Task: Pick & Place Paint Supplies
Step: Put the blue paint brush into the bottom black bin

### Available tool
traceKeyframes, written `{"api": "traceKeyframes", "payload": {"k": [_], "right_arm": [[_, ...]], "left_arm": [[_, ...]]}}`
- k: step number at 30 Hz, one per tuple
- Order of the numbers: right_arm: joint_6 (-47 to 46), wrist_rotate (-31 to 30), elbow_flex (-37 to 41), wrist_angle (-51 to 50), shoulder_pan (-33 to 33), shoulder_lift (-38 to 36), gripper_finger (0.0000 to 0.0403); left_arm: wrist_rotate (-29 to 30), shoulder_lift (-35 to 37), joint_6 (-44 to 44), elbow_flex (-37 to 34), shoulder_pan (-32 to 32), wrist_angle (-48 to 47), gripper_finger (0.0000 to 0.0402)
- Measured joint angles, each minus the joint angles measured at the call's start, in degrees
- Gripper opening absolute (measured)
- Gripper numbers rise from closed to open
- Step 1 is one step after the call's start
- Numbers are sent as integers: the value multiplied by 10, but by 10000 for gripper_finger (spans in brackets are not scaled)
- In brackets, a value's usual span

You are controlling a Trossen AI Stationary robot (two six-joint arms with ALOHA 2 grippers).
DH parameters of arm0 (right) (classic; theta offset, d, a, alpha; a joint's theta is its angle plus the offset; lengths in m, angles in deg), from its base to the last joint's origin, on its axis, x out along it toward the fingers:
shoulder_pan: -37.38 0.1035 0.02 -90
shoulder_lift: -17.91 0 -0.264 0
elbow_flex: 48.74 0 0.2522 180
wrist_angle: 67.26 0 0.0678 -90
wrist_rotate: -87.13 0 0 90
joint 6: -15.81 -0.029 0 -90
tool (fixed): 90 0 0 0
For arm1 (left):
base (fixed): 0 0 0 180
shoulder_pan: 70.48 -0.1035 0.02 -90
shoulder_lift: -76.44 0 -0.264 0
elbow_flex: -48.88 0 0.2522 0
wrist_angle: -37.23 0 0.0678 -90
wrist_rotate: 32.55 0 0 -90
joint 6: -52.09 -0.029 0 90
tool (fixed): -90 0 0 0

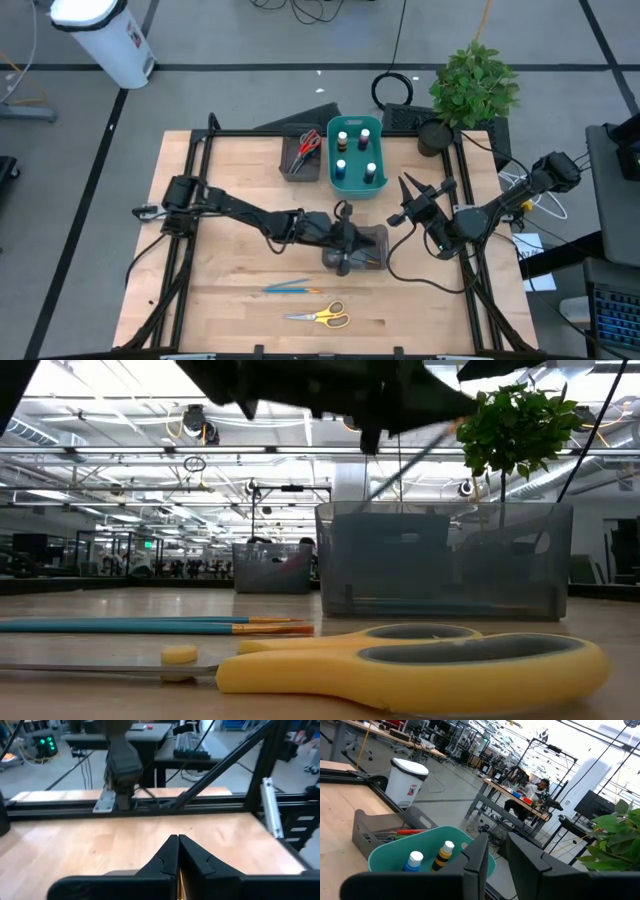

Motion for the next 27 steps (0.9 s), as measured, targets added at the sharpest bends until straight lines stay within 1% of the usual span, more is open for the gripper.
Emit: {"api": "traceKeyframes", "payload": {"k": [3, 6, 9, 13, 19, 24, 27], "right_arm": [[0, 0, 0, 0, 0, 0, 59], [0, 0, 0, 0, 0, 0, 59], [0, 0, 0, 0, 0, 0, 59], [0, 0, 0, 0, 0, 0, 59], [0, 0, 0, 0, 0, 0, 59], [0, 0, 0, 0, 0, 0, 59], [0, 0, 0, 0, 0, 0, 59]], "left_arm": [[-1, -19, 5, 0, -7, 8, 7], [-15, -33, 12, 0, -12, 18, 4], [-24, -43, 18, 0, -14, 32, 9], [-24, -45, 13, 0, -14, 27, 3], [-24, -46, -4, 0, -16, 22, 14], [-23, -45, -6, 0, -22, 3, 4], [-23, -45, -7, 0, -27, -5, 8]]}}
